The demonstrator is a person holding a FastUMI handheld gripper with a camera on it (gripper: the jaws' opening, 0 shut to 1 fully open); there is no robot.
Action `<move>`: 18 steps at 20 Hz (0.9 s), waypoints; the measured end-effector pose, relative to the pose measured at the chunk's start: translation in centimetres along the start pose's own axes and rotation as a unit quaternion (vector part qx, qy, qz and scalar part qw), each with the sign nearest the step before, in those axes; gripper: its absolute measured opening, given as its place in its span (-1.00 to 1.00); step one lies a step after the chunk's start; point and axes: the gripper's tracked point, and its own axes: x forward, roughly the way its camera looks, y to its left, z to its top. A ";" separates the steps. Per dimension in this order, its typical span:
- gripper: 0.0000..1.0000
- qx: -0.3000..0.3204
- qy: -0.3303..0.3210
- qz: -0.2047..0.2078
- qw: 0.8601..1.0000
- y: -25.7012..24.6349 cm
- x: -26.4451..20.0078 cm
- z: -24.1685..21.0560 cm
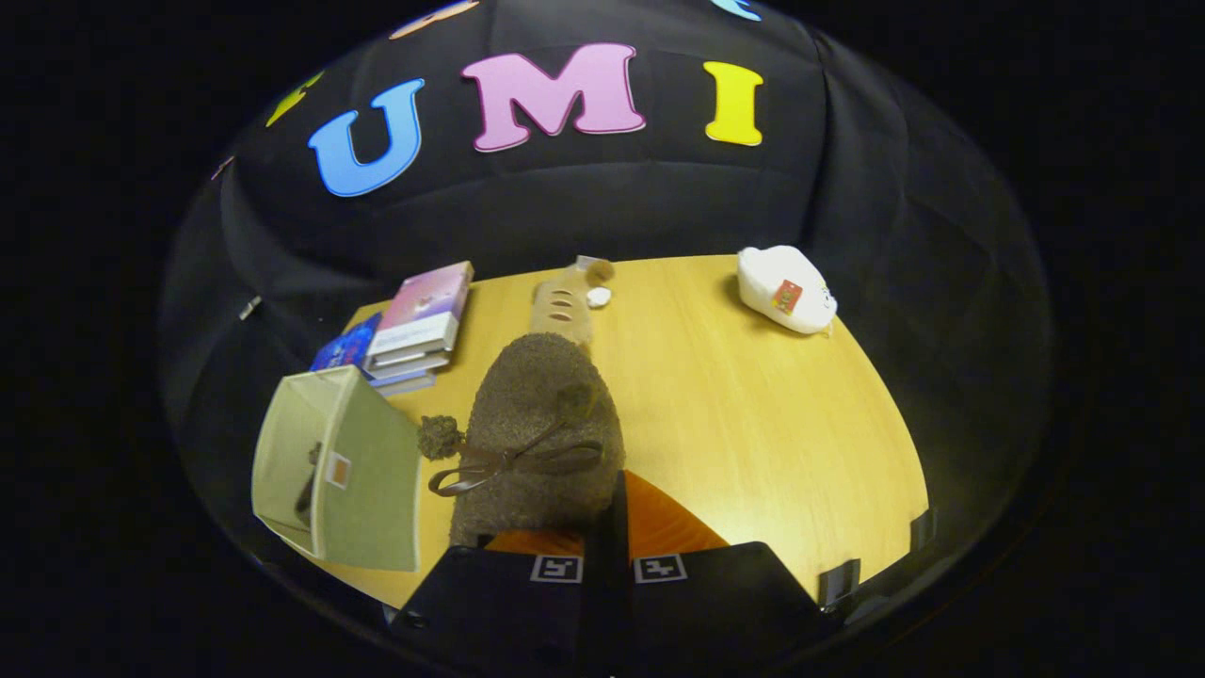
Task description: Open the storage box then place both shoes into the box .Put the left shoe in first, then the right shoe, with the right side of both shoes facing outward in a uniform manner.
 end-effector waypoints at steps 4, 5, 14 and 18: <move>-0.90 0.025 0.012 0.060 0.998 10.1 -0.8 1.9; -0.90 0.032 0.021 0.074 0.997 12.7 -0.8 1.9; -0.90 -0.008 0.082 0.071 0.994 26.6 3.1 -2.4; -0.90 -0.045 0.118 0.014 0.992 26.6 6.0 -6.3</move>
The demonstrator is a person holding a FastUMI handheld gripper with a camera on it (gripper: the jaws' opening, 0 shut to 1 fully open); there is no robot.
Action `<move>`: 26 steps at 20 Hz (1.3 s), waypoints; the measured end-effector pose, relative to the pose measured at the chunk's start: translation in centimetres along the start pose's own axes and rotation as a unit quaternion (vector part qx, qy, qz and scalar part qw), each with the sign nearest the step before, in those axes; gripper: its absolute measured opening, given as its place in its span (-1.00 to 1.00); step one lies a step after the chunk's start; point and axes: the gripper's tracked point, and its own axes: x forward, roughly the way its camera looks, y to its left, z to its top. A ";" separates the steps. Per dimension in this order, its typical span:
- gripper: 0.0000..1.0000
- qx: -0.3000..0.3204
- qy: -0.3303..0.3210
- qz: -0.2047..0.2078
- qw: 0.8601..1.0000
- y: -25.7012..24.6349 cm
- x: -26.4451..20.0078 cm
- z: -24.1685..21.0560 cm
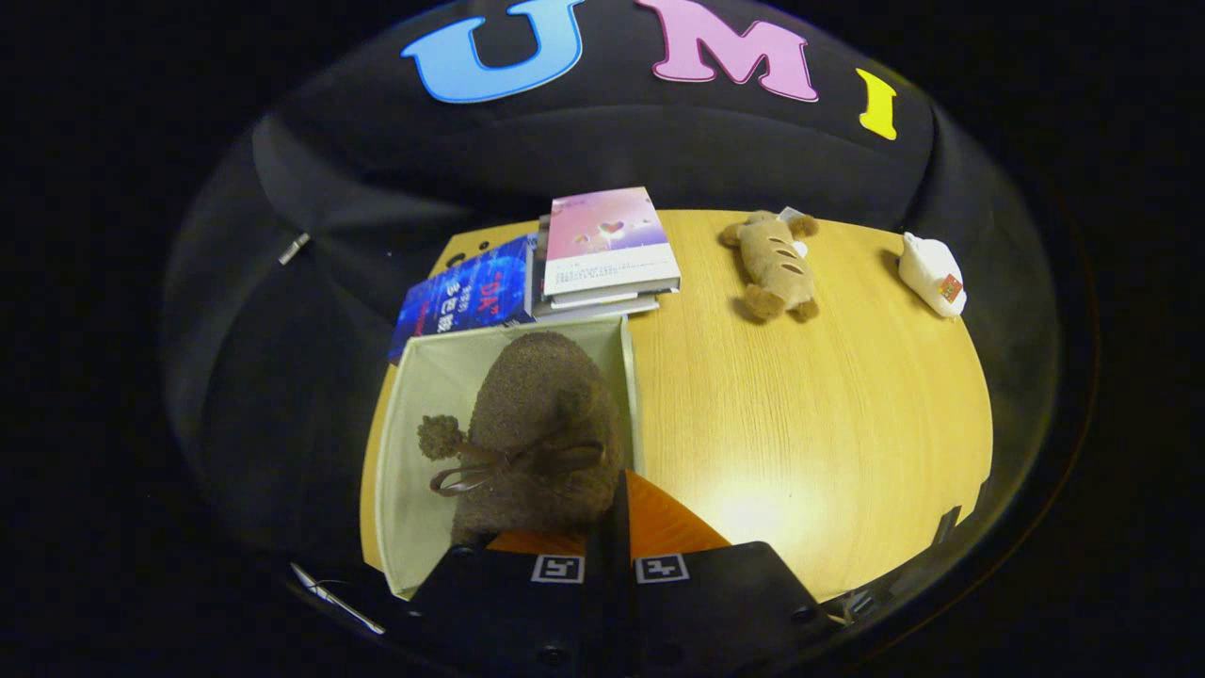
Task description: Open the storage box then place both shoes into the box .Put the left shoe in first, then the right shoe, with the right side of both shoes facing outward in a uniform manner.
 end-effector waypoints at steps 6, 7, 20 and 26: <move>-0.67 -0.028 0.020 0.003 0.999 2.1 1.3 -2.1; -0.59 -0.032 0.020 0.010 0.999 2.5 1.2 -2.3; 0.96 -0.146 -0.063 0.076 0.984 3.3 -2.6 -1.9; 0.97 -0.159 -0.123 0.081 0.976 -3.5 -6.0 0.8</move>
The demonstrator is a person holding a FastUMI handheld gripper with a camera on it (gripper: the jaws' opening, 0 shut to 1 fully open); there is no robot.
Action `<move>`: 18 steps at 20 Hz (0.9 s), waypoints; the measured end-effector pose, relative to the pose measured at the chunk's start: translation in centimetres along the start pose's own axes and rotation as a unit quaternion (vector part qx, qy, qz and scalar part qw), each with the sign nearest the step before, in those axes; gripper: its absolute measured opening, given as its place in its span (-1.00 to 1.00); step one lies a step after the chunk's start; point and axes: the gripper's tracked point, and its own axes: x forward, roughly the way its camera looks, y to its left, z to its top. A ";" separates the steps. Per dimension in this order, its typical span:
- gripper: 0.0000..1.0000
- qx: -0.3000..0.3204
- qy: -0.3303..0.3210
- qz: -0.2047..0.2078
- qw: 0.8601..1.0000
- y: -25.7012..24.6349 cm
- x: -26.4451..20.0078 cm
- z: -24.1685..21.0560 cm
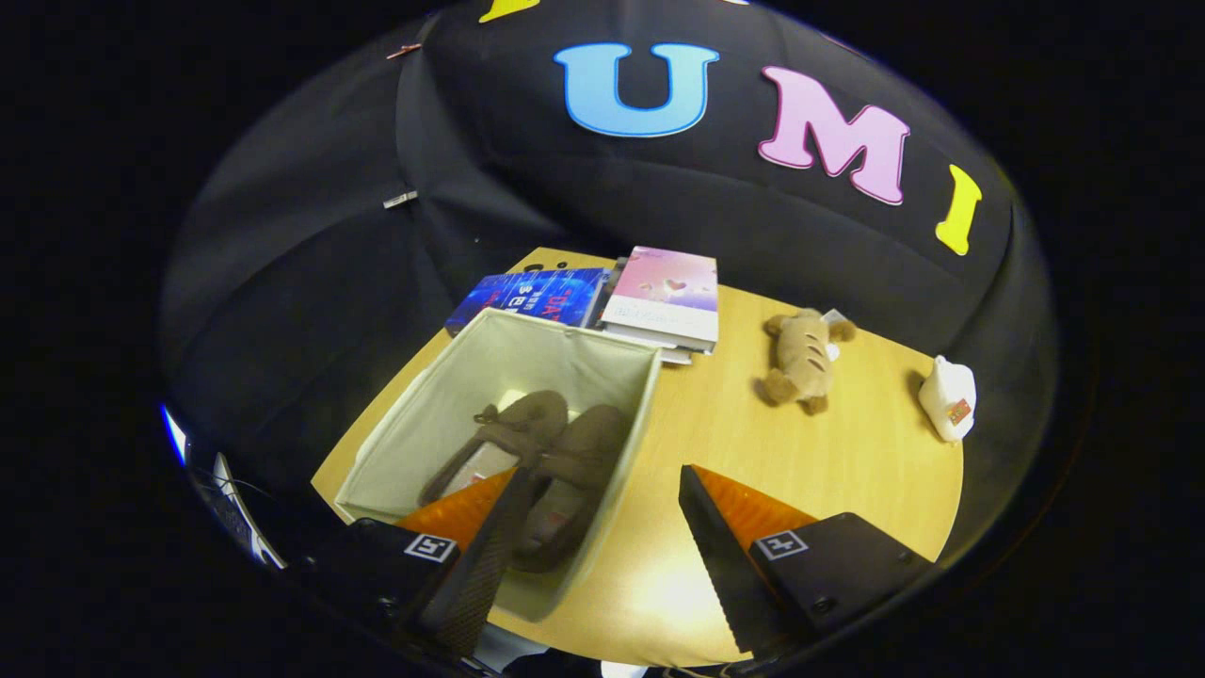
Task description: Open the storage box then place both shoes into the box .Put the left shoe in first, then the right shoe, with the right side of both shoes facing outward in a uniform manner.
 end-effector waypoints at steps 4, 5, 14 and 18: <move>0.96 0.022 -0.031 -0.018 0.999 -6.8 -2.3 0.5; 0.96 0.021 -0.041 -0.026 0.999 -8.8 -3.0 0.7; 0.97 0.013 -0.127 -0.106 0.986 -24.1 -8.4 2.1; 0.96 0.006 -0.170 -0.133 0.976 -26.5 -11.6 2.4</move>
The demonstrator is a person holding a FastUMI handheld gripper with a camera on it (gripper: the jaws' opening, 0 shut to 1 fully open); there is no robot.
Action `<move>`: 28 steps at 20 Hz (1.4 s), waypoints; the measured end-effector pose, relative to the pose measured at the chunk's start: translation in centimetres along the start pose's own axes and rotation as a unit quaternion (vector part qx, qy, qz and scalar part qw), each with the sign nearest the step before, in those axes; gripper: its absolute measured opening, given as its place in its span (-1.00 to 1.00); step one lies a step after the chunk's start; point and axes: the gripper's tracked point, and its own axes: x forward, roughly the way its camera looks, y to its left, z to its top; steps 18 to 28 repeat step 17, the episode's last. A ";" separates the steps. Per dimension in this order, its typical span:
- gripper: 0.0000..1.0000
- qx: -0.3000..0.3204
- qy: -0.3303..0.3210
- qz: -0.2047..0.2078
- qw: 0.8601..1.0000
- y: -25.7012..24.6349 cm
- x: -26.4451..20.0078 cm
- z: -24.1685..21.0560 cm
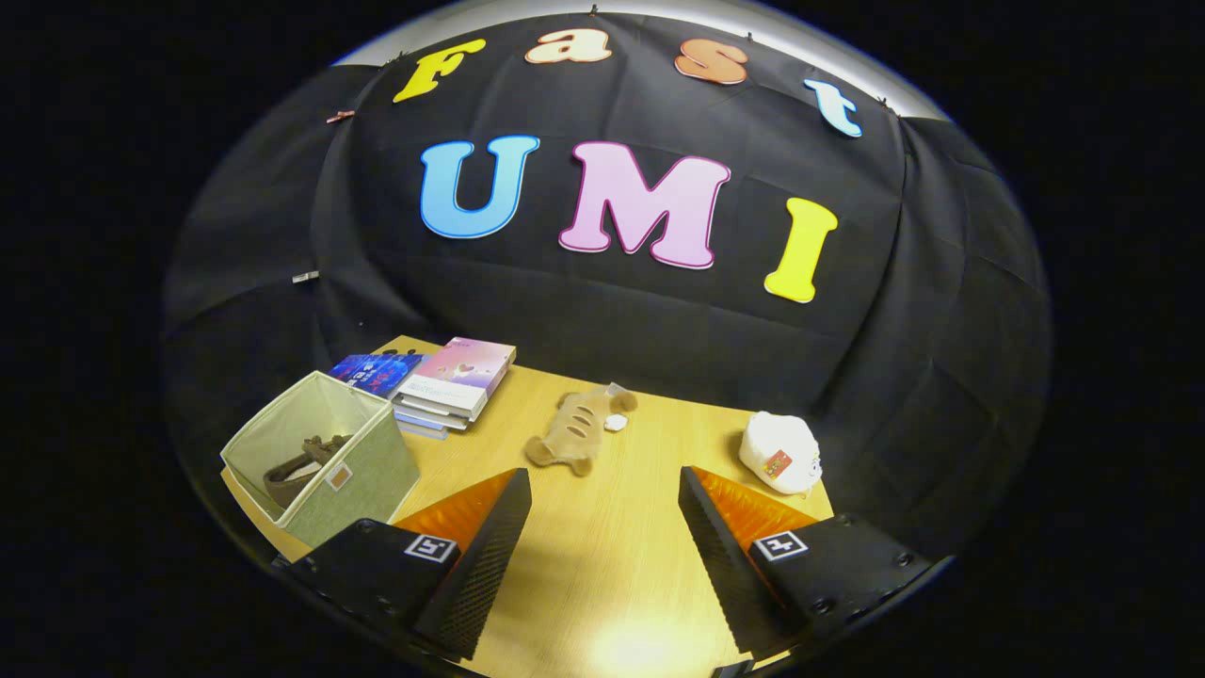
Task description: Open the storage box then place both shoes into the box .Put the left shoe in first, then the right shoe, with the right side of both shoes facing outward in a uniform manner.
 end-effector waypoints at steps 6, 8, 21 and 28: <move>0.96 0.015 -0.042 -0.014 0.999 -1.4 -2.8 1.7; 0.96 0.020 -0.046 -0.016 0.999 -1.4 -3.0 2.0; 0.96 0.024 -0.037 -0.022 0.999 -1.3 -2.9 1.3; 0.96 0.024 -0.037 -0.022 0.999 -1.3 -2.9 1.3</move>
